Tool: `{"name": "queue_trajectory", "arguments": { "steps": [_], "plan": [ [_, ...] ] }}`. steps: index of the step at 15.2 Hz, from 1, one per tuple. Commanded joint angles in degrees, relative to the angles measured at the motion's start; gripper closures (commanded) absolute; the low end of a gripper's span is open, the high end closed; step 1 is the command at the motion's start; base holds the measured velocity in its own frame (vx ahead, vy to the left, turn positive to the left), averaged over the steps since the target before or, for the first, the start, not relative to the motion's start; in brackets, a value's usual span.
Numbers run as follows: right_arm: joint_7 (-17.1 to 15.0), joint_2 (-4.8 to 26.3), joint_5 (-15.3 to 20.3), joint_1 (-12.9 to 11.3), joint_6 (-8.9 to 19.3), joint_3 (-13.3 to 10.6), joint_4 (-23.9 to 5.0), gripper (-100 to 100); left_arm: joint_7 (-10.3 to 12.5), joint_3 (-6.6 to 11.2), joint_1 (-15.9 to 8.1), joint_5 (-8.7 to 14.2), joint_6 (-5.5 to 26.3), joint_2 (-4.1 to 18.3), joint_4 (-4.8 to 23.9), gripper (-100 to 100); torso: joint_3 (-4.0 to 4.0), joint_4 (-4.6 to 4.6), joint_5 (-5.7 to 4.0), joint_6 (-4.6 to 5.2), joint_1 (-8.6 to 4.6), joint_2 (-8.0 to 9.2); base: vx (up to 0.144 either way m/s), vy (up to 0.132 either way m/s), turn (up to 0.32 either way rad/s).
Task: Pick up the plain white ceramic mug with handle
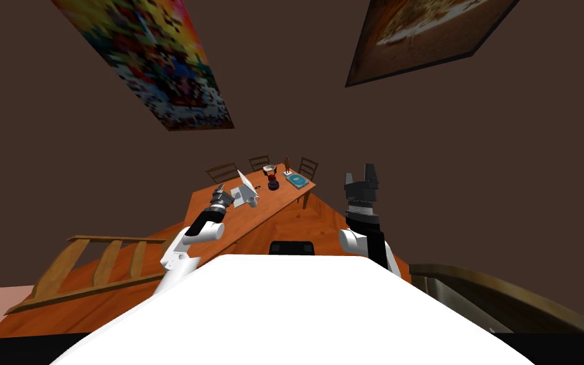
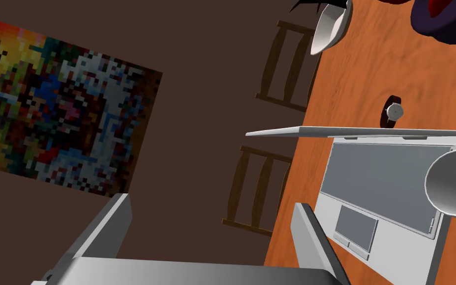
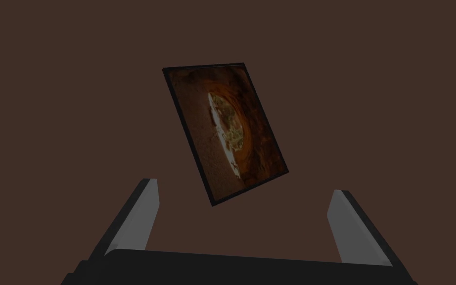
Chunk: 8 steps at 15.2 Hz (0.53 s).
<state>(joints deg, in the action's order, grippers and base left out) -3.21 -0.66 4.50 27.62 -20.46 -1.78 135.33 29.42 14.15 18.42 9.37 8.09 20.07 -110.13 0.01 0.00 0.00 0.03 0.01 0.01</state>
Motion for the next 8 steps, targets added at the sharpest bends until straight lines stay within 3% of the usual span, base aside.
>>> {"name": "queue_trajectory", "arguments": {
  "steps": [1,2,3,5,6,8],
  "plan": [
    [0.0,0.0,0.0,0.0,0.0,0.0,0.0,0,1.9,1.12,-0.8,0.2,2.9,0.3,1.5,-100,0.00,0.00,0.00,0.00,0.00,0.00,-0.004,-0.007,-0.166],
    [0.0,0.0,0.0,0.0,0.0,0.0,0.0,0,1.9,1.12,-0.8,0.2,3.0,0.3,1.5,-100,0.00,0.00,0.00,-0.01,-0.01,0.00,-0.002,-0.002,-0.060],
    [0.0,0.0,0.0,0.0,0.0,0.0,0.0,0,4.2,2.81,-2.0,0.6,5.1,1.0,3.8,-100,0.00,0.00,0.00,-0.04,0.00,0.00,-0.003,-0.008,-0.158],
    [0.0,0.0,0.0,0.0,0.0,0.0,0.0,0,4.5,2.81,-2.0,0.6,6.3,1.0,4.0,-100,0.00,0.00,0.00,-0.01,0.01,-0.01,-0.003,-0.003,-0.107],
    [0.0,0.0,0.0,0.0,0.0,0.0,0.0,0,6.9,4.53,-3.2,1.1,8.1,1.7,6.4,-100,0.00,0.00,0.00,-0.04,0.02,0.00,-0.002,-0.005,-0.140],
    [0.0,0.0,0.0,0.0,0.0,0.0,0.0,0,7.2,4.53,-3.2,1.1,9.6,1.7,6.6,-100,-0.01,0.00,0.00,-0.01,0.01,-0.01,-0.001,-0.002,-0.111]
  ]
}}
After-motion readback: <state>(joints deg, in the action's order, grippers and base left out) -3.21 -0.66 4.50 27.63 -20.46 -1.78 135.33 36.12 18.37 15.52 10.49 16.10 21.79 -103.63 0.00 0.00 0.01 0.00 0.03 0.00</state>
